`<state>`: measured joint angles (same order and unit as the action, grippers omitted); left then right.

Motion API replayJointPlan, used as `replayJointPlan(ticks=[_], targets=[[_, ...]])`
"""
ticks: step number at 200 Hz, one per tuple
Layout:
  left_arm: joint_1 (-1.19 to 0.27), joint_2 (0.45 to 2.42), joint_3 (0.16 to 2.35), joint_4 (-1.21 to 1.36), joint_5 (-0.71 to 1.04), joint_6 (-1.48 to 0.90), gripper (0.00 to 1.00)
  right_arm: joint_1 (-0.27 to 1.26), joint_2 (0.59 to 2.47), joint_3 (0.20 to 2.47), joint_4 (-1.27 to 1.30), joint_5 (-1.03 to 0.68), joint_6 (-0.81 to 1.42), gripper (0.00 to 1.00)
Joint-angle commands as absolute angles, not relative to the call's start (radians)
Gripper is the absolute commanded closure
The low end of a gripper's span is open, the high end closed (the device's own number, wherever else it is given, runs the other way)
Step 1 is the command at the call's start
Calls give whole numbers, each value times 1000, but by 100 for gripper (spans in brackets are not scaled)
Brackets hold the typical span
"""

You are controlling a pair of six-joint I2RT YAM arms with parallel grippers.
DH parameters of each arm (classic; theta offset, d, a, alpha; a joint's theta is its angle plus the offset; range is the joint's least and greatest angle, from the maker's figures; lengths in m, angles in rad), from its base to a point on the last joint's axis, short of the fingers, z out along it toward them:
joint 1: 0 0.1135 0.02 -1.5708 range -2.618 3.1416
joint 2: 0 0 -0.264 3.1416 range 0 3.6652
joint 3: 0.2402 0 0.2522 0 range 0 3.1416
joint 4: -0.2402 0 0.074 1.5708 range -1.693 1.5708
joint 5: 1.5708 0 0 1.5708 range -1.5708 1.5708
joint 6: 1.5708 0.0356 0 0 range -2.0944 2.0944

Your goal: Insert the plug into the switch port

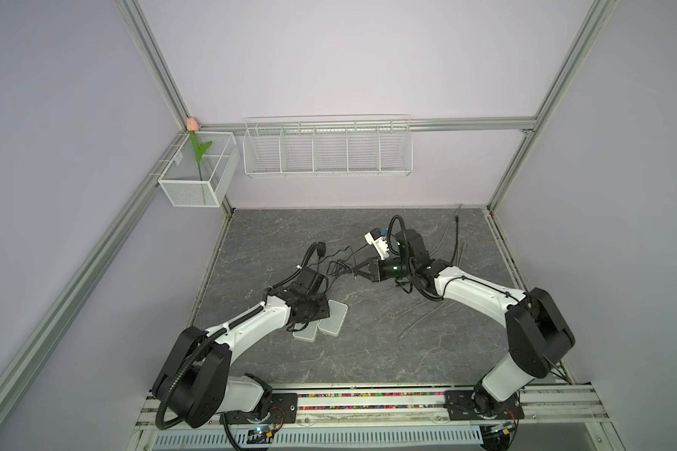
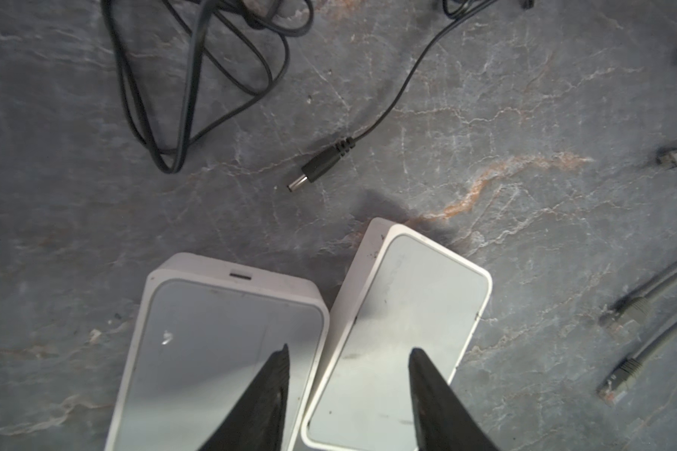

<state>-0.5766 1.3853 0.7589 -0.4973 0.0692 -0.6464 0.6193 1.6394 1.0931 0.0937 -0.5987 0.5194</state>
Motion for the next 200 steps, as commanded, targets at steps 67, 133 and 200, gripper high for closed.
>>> replayJointPlan(ticks=[67, 133, 200], targets=[[-601, 1557, 889, -479, 81, -634, 53, 619, 1600, 1054, 86, -598, 503, 93], [-640, 1613, 920, -510, 81, -638, 55, 616, 1593, 1037, 89, -592, 500, 93], [-773, 1624, 948, -426, 157, -743, 54, 616, 1599, 1033, 115, -595, 519, 93]])
